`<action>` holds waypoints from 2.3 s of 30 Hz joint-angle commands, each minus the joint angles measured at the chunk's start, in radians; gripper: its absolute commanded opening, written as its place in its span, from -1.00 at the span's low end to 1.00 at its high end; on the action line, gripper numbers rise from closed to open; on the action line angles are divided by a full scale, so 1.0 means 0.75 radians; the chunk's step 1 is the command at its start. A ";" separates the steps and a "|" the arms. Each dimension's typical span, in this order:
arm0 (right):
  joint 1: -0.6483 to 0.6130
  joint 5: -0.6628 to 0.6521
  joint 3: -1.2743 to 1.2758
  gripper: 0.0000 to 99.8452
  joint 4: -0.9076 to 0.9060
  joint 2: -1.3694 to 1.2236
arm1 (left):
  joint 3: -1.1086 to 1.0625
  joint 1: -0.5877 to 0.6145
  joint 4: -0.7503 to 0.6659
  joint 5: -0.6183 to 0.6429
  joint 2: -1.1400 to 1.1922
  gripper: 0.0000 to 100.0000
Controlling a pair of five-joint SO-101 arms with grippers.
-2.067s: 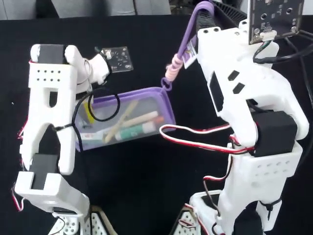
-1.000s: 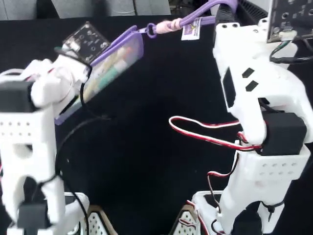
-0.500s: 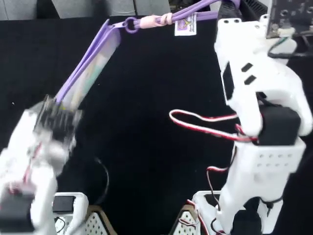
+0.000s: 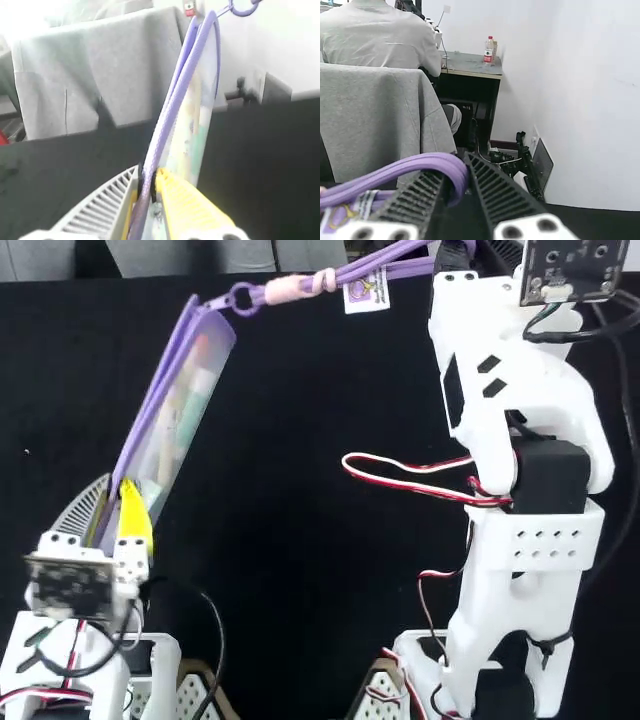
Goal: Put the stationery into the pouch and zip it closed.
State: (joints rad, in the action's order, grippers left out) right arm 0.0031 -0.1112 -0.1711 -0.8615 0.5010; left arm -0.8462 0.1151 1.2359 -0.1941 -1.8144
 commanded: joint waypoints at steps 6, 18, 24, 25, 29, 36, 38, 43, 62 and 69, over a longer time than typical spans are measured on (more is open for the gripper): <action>0.037 -0.008 0.050 -0.98 0.235 -0.226 | 0.202 0.017 -0.252 0.479 -0.016 -0.94; 0.227 -0.006 0.050 -0.98 0.454 -0.461 | 0.304 0.163 -0.272 0.696 -0.018 -0.94; 0.229 -0.006 0.050 -0.98 0.532 -0.631 | 0.302 0.320 -0.405 0.839 -0.014 -0.94; 0.221 -0.006 0.050 -0.98 0.546 -0.660 | 0.306 0.320 -0.419 0.853 -0.014 -0.94; 0.215 -0.006 0.036 -0.98 0.575 -0.762 | 0.306 0.320 -0.448 0.886 -0.012 -0.94; 0.209 -0.006 -0.118 -0.98 0.403 -0.815 | 0.181 0.275 -0.432 0.851 -0.008 -0.94; 0.205 -0.006 -0.148 -0.98 0.354 -0.809 | 0.124 0.142 -0.434 0.763 -0.008 -0.94; 0.174 -0.006 -0.292 -0.98 0.209 -0.807 | -0.034 -0.238 -0.432 0.522 -0.008 -0.94; -0.274 -0.016 -1.065 -0.98 -0.313 -0.678 | -0.314 -0.672 -0.387 0.231 -0.008 -0.94; -0.370 -0.018 -1.226 -0.98 -0.336 -0.674 | -0.365 -0.625 -0.450 0.237 -0.008 -0.94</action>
State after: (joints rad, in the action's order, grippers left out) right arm -0.2271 -0.1143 -0.9874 -1.1116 -0.0729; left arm -1.1224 -0.3805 0.9229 -0.0146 -1.8313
